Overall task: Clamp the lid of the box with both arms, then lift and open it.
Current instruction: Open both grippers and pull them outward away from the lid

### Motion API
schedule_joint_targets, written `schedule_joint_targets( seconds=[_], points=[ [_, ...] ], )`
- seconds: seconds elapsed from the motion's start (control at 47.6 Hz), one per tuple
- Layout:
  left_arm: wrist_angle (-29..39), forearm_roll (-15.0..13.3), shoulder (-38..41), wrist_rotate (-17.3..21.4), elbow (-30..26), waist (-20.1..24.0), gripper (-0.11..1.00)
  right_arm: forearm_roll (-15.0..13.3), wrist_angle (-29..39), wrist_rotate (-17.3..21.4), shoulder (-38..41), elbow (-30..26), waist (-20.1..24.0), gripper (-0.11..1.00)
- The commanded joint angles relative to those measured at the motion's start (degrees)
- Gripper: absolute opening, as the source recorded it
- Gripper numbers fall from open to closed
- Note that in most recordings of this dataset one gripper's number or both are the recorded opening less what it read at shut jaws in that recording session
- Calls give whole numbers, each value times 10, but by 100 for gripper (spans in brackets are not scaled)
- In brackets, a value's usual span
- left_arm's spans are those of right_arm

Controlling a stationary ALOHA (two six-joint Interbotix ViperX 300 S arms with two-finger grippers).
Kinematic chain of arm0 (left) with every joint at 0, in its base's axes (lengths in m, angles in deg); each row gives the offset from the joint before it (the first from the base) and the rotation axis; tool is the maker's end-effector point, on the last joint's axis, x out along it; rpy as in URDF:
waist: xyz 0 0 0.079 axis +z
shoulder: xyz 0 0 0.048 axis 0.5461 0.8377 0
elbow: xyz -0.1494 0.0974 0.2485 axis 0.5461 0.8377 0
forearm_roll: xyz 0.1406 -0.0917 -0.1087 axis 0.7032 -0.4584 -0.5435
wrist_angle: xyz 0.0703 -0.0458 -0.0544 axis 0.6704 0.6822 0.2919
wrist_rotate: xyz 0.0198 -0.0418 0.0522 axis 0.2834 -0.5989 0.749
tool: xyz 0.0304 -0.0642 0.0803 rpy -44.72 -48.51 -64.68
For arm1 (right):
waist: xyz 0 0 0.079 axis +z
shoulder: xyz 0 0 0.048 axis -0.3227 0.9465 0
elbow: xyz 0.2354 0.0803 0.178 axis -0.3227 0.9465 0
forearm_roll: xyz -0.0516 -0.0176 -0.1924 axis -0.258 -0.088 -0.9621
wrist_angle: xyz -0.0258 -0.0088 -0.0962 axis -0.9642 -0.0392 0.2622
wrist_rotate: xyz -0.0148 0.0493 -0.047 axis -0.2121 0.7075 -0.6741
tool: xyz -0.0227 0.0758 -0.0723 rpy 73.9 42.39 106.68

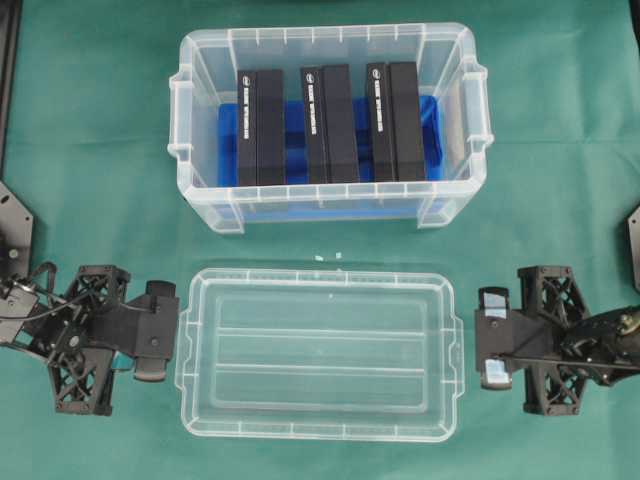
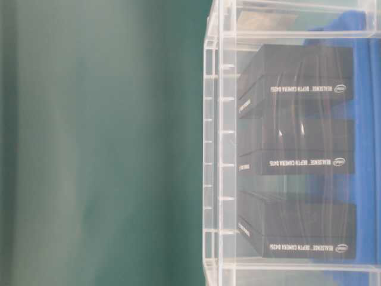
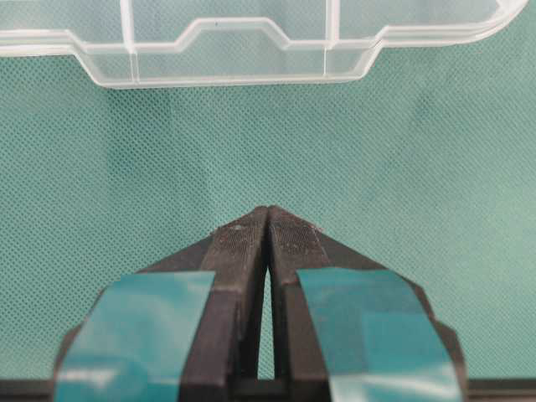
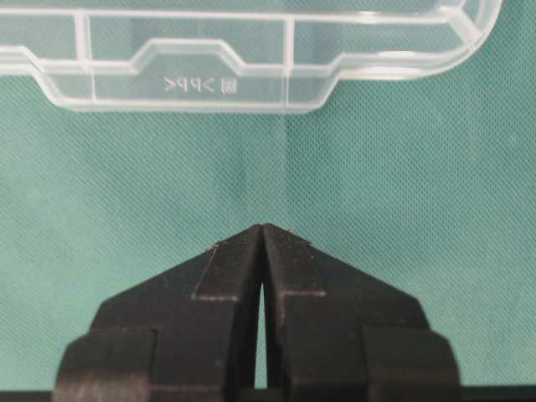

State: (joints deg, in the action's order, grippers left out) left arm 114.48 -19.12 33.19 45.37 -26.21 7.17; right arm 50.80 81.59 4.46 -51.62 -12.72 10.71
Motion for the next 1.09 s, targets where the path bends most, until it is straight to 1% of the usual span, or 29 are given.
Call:
schedule_joint_targets(
  seconds=[0.0, 0.294, 0.462, 0.588, 0.693, 0.883, 1.072],
  points=[
    [-2, -1, -15, 1, -17, -3, 1, -3, 5, 0, -11, -19, 3, 0],
    [4, 3, -28, 10, -62, -4, 1, -7, 65, -4, -35, -72, 4, 0],
    [29, 4, -43, 10, -101, -4, 1, -14, 108, -4, -54, -105, 7, 0],
    [47, 10, -62, 12, -133, -6, 1, -14, 120, -4, -68, -129, 11, 0],
    [50, 10, -73, 32, -153, -7, 1, -17, 127, -7, -77, -151, 18, 0],
    [52, 10, -80, 80, -179, -7, 1, -37, 153, -8, -87, -179, 28, 0],
    [56, 11, -80, 86, -187, -5, 1, -57, 156, -8, -88, -182, 28, 0]
  ],
)
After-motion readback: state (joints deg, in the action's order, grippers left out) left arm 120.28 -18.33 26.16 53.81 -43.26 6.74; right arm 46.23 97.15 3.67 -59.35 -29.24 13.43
